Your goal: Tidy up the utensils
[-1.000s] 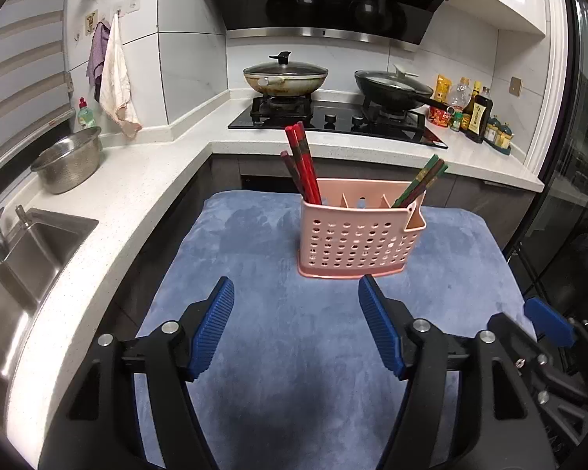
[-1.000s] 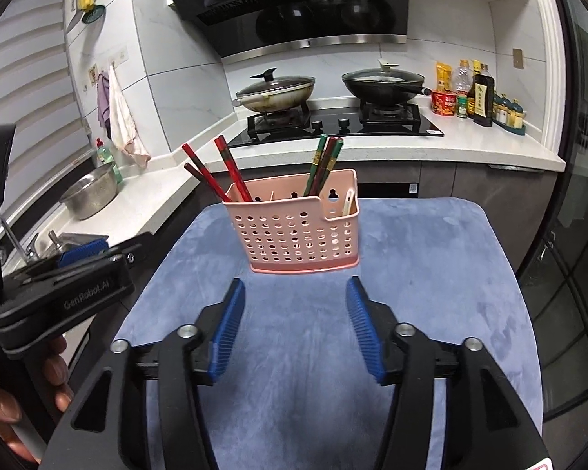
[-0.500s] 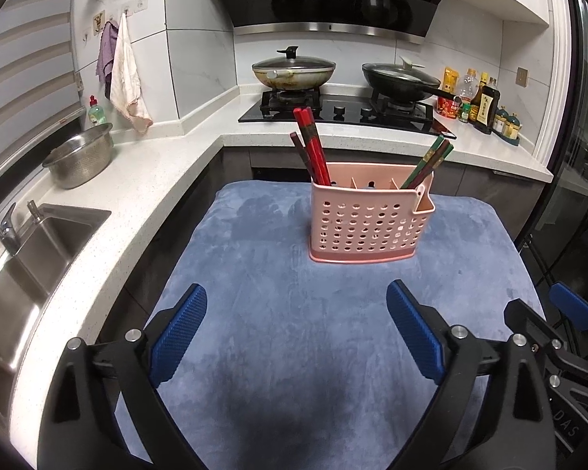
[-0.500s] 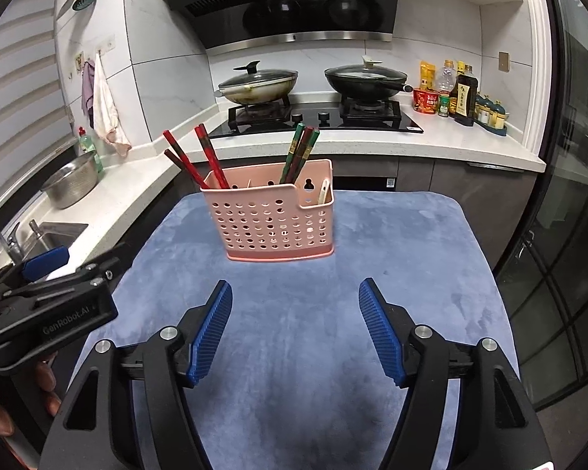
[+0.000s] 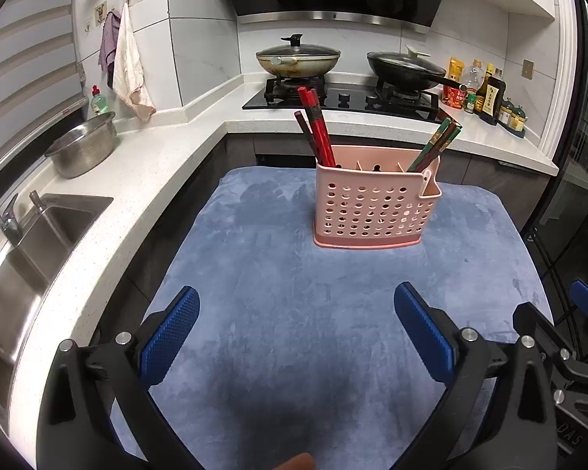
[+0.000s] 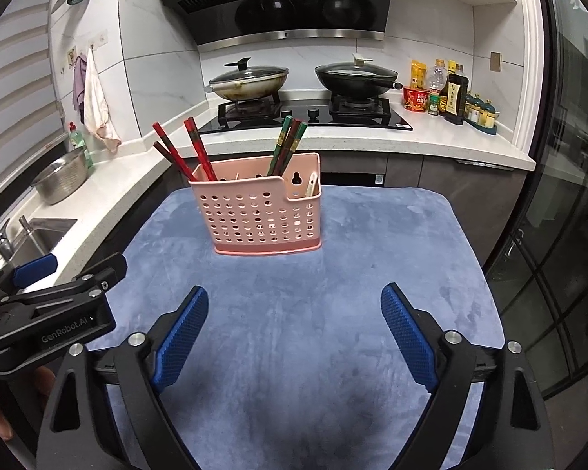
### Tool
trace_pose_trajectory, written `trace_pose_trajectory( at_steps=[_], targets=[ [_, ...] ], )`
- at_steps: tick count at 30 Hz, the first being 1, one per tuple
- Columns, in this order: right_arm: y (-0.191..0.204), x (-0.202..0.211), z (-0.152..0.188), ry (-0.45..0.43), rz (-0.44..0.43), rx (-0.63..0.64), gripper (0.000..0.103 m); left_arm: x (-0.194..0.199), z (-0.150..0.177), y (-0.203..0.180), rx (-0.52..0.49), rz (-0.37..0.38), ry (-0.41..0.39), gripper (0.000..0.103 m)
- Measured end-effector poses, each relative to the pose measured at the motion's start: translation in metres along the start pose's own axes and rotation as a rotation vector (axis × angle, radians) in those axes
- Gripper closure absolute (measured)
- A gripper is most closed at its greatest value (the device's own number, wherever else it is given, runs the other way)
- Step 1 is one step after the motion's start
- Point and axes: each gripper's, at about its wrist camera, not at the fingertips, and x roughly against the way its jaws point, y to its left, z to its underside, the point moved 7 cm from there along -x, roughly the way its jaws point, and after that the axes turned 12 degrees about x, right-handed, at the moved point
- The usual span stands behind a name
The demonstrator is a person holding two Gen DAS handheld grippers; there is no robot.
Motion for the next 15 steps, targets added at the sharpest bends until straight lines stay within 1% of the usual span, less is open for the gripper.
trace_pose_trajectory(
  at_steps=[2,3,15],
  targets=[
    [0.0003,-0.0009,0.0015,0.004,0.004,-0.002,0.005,-0.0007,0.0002,0.0011,0.002,-0.003,0.001,0.007],
    [0.0002,-0.0012,0.0023,0.004,0.002,-0.005,0.007,-0.0008,0.0004,0.0015,0.002,-0.005,0.002,0.007],
    [-0.0057,-0.0032,0.006,0.017,0.025,-0.024,0.007,-0.0023,0.0016,0.0031,0.0,-0.022,0.001,0.007]
  ],
)
